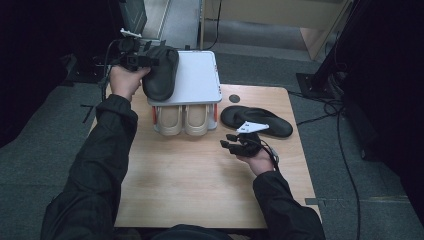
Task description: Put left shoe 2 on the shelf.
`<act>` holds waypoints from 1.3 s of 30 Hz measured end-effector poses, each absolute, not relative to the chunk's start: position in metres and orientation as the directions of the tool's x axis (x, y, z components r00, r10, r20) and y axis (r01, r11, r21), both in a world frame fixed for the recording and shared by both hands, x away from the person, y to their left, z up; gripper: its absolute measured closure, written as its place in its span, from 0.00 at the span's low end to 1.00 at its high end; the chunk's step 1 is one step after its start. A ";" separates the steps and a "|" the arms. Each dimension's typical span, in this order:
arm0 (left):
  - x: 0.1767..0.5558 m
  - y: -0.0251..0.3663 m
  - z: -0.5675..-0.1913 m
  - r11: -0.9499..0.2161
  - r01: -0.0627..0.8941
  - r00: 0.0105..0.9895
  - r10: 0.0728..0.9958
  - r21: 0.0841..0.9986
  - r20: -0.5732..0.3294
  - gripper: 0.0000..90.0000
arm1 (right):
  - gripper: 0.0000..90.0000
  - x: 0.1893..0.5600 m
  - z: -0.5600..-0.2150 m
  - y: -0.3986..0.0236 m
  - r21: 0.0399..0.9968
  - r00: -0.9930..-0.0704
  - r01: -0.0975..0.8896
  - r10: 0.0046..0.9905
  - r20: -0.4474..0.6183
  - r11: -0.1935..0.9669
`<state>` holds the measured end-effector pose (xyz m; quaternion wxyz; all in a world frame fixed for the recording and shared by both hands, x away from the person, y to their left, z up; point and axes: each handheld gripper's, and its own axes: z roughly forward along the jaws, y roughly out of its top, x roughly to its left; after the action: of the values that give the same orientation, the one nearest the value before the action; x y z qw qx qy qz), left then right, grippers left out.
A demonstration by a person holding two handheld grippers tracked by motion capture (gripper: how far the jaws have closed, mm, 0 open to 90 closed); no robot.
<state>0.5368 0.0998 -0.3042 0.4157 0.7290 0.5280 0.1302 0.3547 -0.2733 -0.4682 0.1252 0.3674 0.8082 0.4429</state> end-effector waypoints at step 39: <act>0.516 0.128 -0.311 -0.111 0.651 0.418 0.878 0.751 -0.233 0.63 | 0.67 0.364 -0.462 -0.289 0.819 -0.673 0.493 0.725 0.146 0.292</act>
<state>0.5156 0.1283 -0.3107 0.4150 0.7327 0.5218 0.1368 0.3640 -0.2891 -0.4618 0.1278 0.3838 0.7937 0.4544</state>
